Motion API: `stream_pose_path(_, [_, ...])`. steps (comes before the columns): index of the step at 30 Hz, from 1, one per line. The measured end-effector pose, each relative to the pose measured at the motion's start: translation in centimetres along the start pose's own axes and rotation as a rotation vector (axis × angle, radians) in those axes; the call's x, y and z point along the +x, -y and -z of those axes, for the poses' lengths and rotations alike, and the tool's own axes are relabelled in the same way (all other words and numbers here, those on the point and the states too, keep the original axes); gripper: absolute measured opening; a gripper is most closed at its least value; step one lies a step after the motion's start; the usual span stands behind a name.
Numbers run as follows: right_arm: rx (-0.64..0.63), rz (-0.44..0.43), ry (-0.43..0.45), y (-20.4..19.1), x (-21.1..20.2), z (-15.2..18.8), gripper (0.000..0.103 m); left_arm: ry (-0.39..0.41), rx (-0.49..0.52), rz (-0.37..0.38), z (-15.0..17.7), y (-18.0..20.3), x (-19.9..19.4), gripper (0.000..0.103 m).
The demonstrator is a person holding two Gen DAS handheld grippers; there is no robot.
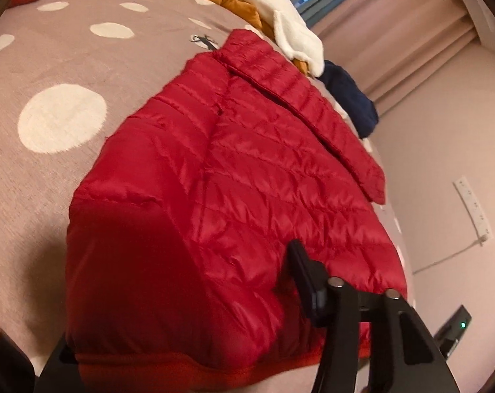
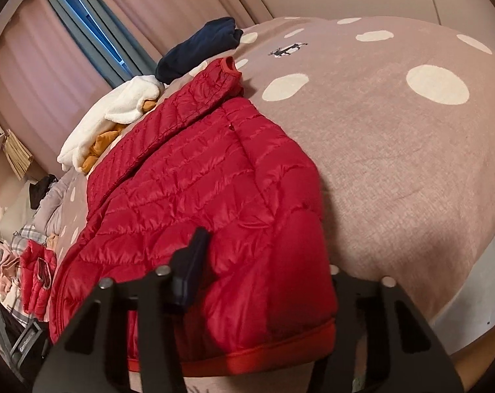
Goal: Fold large clothes
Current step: 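Grasp the jacket's ribbed hem with both grippers, then lift the hem with both grippers and fold it toward the collar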
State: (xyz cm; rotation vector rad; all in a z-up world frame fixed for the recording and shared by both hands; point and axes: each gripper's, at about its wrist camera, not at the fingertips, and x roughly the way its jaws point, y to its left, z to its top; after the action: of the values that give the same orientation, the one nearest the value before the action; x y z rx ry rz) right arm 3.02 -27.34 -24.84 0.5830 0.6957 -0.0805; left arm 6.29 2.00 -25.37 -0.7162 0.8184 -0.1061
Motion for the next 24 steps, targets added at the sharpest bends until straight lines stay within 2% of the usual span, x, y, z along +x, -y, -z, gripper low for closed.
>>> stream_pose_path(2, [-0.009,0.005,0.009,0.2,0.0,0.1,0.036,0.011,0.008,-0.015,0.0,-0.4,-0.1,0.040])
stream_pose_path(5, [-0.047,0.026,0.029,-0.1,0.0,0.4,0.032,0.035,0.032,-0.050,0.2,-0.7,-0.2,0.033])
stream_pose_path(11, [-0.103,0.049,0.050,-0.5,-0.2,0.6,0.024,0.107,0.135,-0.161,0.9,0.4,-0.7,0.026])
stream_pose_path(15, [-0.082,0.026,0.051,-0.4,-0.9,-0.1,0.018,0.138,0.186,-0.202,0.7,1.4,-1.3,0.021])
stream_pose_path(18, [-0.087,0.005,0.073,-1.0,-2.0,-1.3,0.015,0.194,0.225,-0.200,-0.2,2.4,-2.5,0.018])
stream_pose_path(24, [-0.124,-0.067,0.172,-3.6,-5.4,-4.3,0.013,0.305,0.235,-0.132,-2.8,4.6,-5.5,0.018])
